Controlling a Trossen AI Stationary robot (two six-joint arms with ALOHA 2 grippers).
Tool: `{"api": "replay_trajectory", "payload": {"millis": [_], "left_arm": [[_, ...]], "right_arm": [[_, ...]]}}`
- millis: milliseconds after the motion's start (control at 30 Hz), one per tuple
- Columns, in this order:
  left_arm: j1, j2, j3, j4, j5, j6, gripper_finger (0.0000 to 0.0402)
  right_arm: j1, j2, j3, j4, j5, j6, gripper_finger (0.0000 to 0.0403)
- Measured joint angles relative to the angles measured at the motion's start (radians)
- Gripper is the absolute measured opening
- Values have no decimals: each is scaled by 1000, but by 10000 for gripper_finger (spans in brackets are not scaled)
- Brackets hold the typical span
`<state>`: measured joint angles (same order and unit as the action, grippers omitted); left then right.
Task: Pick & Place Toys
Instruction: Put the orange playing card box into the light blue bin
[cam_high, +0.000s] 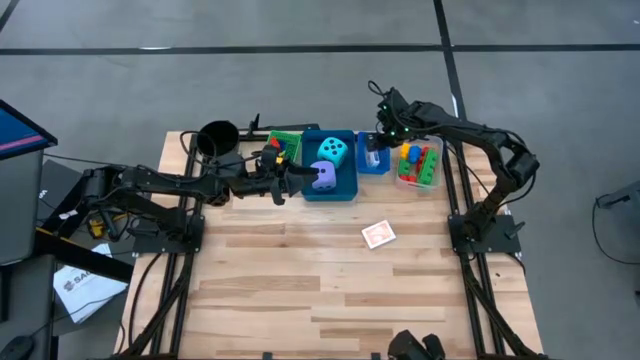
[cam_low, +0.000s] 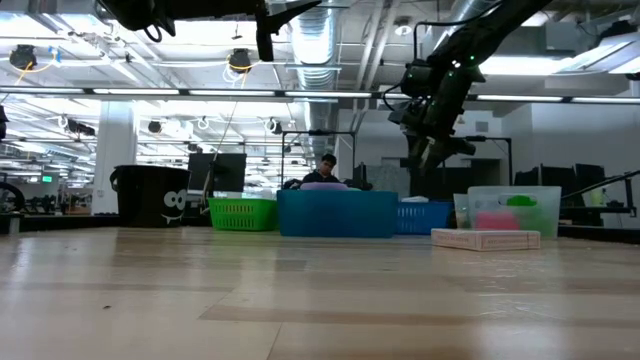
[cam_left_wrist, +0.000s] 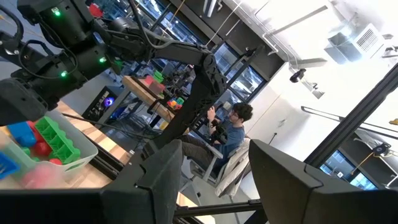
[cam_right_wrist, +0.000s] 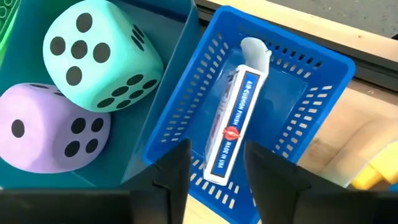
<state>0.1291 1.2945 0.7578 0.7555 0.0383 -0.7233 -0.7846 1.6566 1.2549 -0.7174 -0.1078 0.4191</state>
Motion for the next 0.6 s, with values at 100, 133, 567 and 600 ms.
{"api": "replay_trajectory", "payload": {"millis": [100,133,567,600], "left_arm": [[0,0,0,0,0,0,181],[0,0,0,0,0,0,181],[0,0,0,-48,0,68,181],[0,0,0,-62,1,68,181]], "right_arm": [[6,0,0,0,-3,-1,161],[9,-2,0,0,-4,-6,169],[197,-208,-1,6,-51,-176,220],[233,-229,-1,1,-52,-185,219]]}}
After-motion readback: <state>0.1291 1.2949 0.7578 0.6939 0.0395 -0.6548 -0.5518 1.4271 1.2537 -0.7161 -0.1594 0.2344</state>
